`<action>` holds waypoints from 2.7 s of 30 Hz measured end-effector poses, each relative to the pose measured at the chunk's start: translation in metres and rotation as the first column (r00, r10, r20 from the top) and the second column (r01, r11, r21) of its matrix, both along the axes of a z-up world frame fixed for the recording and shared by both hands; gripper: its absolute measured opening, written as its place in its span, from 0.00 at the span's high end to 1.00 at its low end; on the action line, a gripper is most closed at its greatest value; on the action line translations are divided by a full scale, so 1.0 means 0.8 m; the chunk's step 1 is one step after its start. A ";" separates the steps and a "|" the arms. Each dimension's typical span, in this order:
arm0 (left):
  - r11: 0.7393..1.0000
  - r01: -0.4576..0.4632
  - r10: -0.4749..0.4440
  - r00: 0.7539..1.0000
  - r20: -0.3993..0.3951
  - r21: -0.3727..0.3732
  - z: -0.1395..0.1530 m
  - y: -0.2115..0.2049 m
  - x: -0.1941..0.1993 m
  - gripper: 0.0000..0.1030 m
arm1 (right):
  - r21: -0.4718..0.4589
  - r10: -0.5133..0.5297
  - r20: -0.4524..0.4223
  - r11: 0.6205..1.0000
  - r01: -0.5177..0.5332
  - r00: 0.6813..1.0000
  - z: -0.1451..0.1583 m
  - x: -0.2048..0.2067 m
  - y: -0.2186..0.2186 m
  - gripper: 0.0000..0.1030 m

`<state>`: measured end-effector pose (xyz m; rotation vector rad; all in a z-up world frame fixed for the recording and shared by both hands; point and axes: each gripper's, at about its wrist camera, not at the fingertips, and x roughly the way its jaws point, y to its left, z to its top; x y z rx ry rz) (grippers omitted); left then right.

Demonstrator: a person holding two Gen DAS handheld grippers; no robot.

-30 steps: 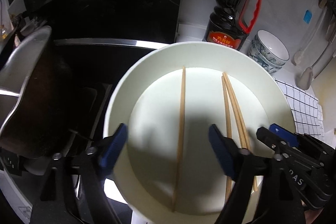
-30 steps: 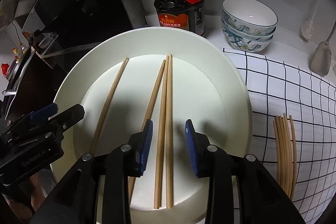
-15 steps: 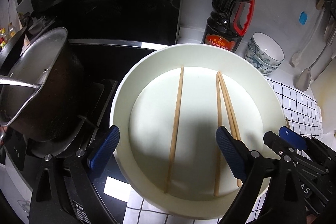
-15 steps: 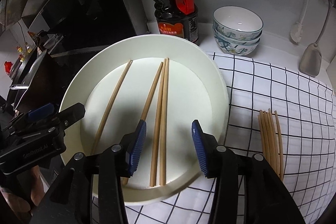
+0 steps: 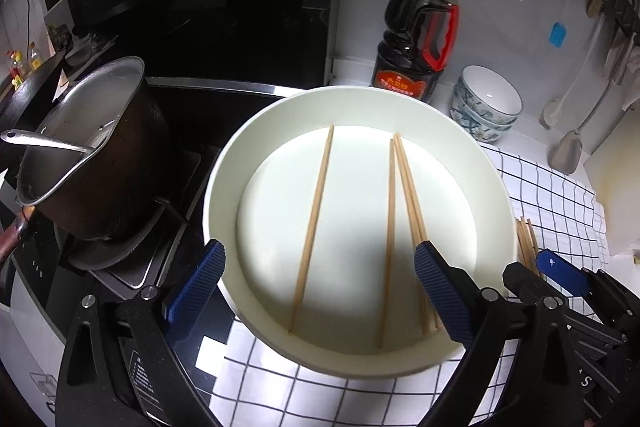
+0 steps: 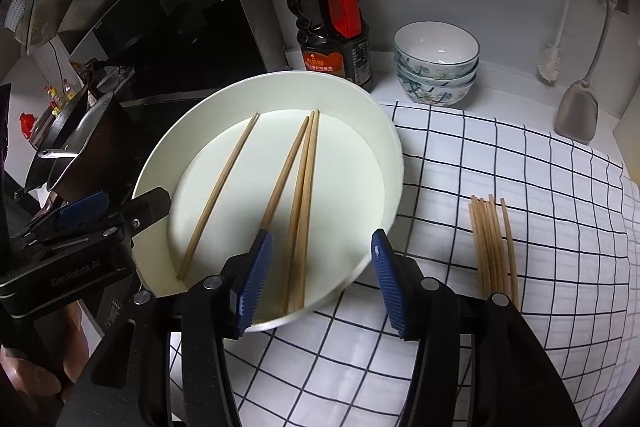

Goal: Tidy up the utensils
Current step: 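Move the right gripper back toward the remaining chopsticks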

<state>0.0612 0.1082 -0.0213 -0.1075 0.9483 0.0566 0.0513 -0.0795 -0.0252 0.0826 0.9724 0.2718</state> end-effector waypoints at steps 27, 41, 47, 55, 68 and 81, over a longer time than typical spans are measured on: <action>0.990 0.136 -0.137 0.990 -0.045 -0.024 -0.019 -0.144 -0.065 0.07 | -0.052 -0.156 -0.024 0.987 0.155 0.987 -0.017 -0.085 -0.147 0.44; 0.978 0.205 -0.206 0.978 -0.036 -0.028 -0.046 -0.222 -0.071 0.07 | -0.125 -0.208 -0.047 0.972 0.201 0.977 -0.069 -0.096 -0.224 0.44; 0.976 0.216 -0.215 0.975 -0.048 0.003 -0.066 -0.241 -0.082 0.07 | -0.123 -0.179 -0.062 0.978 0.170 0.982 -0.101 -0.087 -0.232 0.44; 0.980 0.197 -0.197 0.978 -0.075 0.004 -0.095 -0.252 -0.084 0.07 | -0.141 -0.142 -0.056 0.981 0.133 0.988 -0.130 -0.071 -0.230 0.44; 0.984 0.177 -0.177 0.982 -0.060 -0.004 -0.116 -0.274 -0.069 0.07 | -0.185 -0.081 -0.020 0.980 0.076 0.996 -0.142 -0.065 -0.232 0.49; 0.985 0.171 -0.170 0.983 -0.075 0.015 -0.143 -0.303 -0.049 0.07 | -0.173 -0.136 -0.001 0.976 0.134 0.991 -0.144 -0.070 -0.279 0.49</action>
